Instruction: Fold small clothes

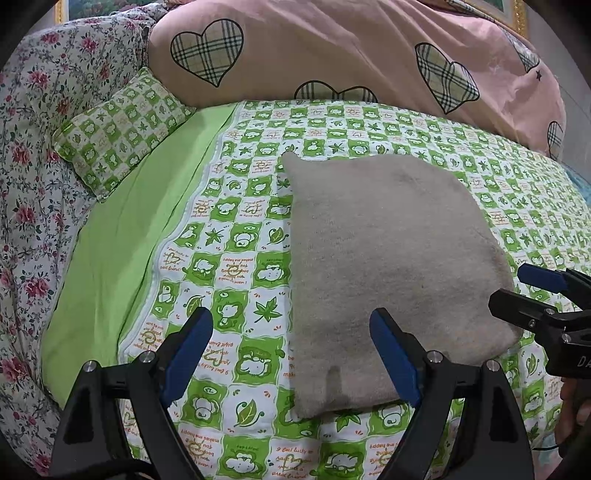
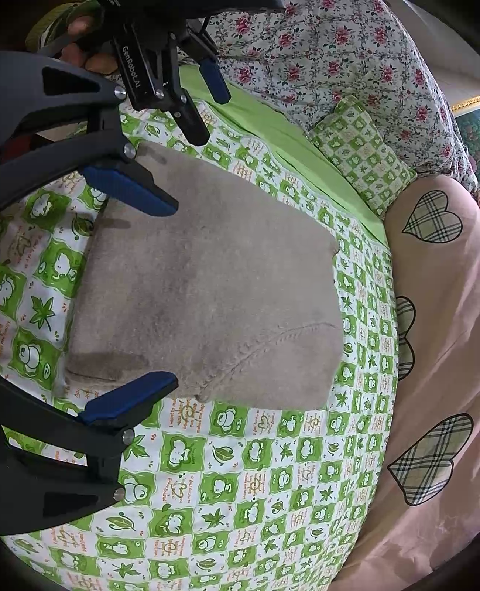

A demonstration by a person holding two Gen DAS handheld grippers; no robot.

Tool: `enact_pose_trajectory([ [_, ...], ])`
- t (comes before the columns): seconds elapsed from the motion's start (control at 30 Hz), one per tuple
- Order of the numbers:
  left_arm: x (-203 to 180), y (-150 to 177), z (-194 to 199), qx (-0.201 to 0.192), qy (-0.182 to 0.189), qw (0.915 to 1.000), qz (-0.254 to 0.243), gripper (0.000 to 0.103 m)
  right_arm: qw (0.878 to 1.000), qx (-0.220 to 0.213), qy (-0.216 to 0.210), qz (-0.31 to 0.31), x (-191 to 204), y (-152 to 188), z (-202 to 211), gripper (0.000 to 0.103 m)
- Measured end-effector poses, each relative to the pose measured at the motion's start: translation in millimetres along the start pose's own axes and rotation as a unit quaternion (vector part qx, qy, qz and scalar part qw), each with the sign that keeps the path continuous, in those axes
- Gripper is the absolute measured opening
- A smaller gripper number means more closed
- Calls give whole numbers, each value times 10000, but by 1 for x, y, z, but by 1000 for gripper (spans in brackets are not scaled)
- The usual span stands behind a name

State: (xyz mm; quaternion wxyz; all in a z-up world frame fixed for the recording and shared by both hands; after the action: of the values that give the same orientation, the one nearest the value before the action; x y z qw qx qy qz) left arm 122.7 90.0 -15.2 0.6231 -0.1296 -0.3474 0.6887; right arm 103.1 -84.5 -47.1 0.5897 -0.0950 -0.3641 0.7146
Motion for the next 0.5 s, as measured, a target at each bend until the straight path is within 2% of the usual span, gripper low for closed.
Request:
enact_pose_trajectory([
  [0.5, -2, -3, 0, -19, 74, 10000, -14, 87, 10000, -2, -45, 0, 2, -1, -4, 86],
])
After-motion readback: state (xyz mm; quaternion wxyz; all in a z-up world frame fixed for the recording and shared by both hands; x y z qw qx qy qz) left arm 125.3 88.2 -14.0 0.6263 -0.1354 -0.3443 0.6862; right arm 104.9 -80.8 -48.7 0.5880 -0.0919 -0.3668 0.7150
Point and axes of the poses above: each gripper's, at about its wrist camera, not at the fingertips, and z roughly against the way its jaws point, x to its left, y to its underside, the point moved 8 cm from there along -z, roughly the way its jaws point, and after that the axes turned 14 degrees about -y, right-handed, at the moved point
